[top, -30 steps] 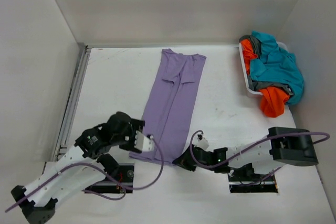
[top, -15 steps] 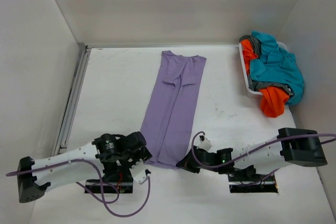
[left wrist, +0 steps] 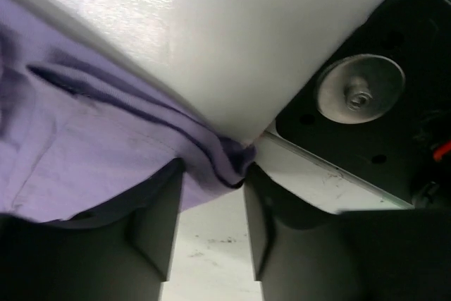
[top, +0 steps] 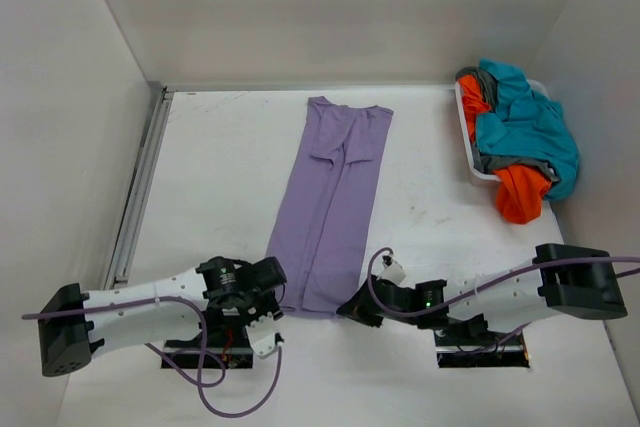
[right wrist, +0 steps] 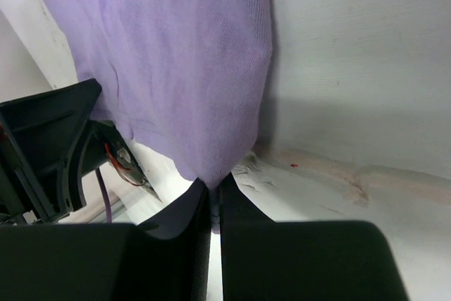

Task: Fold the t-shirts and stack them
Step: Grab the bottom of the folded rectangular tshirt with both arms, then fold the folded rectangular tshirt in 1/3 of the way

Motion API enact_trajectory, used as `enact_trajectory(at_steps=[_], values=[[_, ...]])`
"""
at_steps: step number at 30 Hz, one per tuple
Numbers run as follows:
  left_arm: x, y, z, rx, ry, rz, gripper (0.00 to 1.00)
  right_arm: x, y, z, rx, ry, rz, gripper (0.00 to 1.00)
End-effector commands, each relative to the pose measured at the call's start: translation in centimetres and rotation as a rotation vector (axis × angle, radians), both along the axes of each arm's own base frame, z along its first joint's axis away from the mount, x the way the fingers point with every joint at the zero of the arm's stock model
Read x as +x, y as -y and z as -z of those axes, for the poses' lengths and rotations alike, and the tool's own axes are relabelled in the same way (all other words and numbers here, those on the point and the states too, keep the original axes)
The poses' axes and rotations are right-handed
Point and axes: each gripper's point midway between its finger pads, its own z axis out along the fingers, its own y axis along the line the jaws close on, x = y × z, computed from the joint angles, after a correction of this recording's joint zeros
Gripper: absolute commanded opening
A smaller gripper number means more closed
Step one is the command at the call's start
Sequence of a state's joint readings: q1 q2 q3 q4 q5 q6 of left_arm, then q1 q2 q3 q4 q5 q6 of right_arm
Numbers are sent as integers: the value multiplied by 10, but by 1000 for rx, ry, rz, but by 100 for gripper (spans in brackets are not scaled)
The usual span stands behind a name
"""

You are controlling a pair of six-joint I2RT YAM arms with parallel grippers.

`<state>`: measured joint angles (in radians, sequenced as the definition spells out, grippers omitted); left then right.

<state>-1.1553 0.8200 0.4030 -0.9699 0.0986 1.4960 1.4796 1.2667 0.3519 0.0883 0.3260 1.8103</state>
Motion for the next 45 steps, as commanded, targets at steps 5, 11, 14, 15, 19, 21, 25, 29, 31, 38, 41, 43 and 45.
enact_trajectory(at_steps=[5,11,14,15,19,21,25,29,31,38,41,43,45], values=[[-2,23,2,-132,-31,-67,14,-4,-1,-1,-8,-19,-13,10],[24,52,-32,-312,-5,-264,1,-8,-10,-19,32,16,-83,10],[41,58,-56,-387,7,-384,0,-4,-14,-41,78,60,-109,10],[47,59,-64,-414,8,-419,0,2,-14,-48,94,77,-101,10],[79,70,-105,-553,17,-570,1,39,-3,-79,115,170,-67,10],[104,75,-123,-618,35,-663,1,61,7,-89,95,213,-58,10],[157,79,-146,-688,28,-824,1,107,26,-107,89,280,-19,10],[206,83,-159,-738,19,-939,1,157,43,-116,58,327,-11,10],[226,88,-161,-756,26,-965,2,177,50,-115,38,336,-16,10],[278,94,-148,-751,43,-1024,3,237,63,-106,-6,344,-6,10],[290,96,-141,-746,50,-1025,3,253,60,-97,-7,329,-20,10],[301,95,-139,-752,61,-1034,4,265,60,-91,-5,318,-14,10],[312,92,-135,-748,69,-1048,4,276,61,-88,-5,318,-5,10]])
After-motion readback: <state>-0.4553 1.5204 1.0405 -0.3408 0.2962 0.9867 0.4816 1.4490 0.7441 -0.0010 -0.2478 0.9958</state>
